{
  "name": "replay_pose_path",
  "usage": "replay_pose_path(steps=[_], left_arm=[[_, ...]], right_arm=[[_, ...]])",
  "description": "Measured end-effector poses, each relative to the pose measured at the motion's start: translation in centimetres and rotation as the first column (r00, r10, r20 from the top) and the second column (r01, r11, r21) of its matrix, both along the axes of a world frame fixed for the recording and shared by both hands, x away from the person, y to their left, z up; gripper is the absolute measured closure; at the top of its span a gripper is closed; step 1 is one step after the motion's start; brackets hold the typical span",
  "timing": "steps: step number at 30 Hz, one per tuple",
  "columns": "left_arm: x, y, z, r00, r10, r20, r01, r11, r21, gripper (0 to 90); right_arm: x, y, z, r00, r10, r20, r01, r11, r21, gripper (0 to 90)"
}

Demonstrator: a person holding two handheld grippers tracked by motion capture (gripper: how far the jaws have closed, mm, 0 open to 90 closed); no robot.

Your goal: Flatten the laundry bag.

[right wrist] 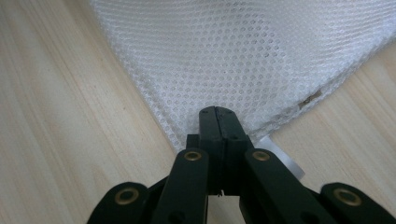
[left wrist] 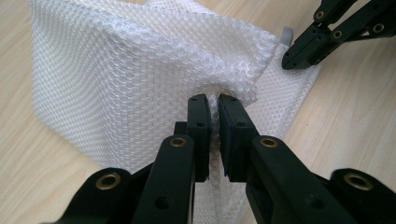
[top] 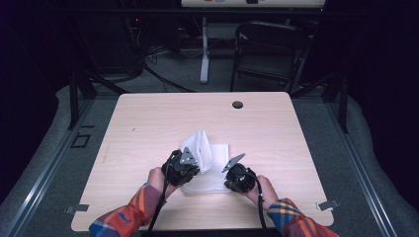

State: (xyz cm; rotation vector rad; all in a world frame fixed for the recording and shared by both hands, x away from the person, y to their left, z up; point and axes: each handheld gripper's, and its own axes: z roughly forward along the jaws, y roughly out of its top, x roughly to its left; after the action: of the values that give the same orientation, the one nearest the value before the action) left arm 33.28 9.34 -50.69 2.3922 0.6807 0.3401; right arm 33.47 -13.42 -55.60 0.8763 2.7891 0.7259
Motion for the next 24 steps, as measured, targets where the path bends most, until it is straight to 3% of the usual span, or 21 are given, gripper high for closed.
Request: replay_pose_path(steps=[24], left_arm=[[-0.7, 2.5, 0.5, 0.9978, 0.062, 0.022, -0.062, 0.9981, -0.005, 83.6]], right_arm=[[0.0, 0.0, 0.1, 1.0000, 0.003, 0.002, -0.003, 1.000, -0.009, 90.0]])
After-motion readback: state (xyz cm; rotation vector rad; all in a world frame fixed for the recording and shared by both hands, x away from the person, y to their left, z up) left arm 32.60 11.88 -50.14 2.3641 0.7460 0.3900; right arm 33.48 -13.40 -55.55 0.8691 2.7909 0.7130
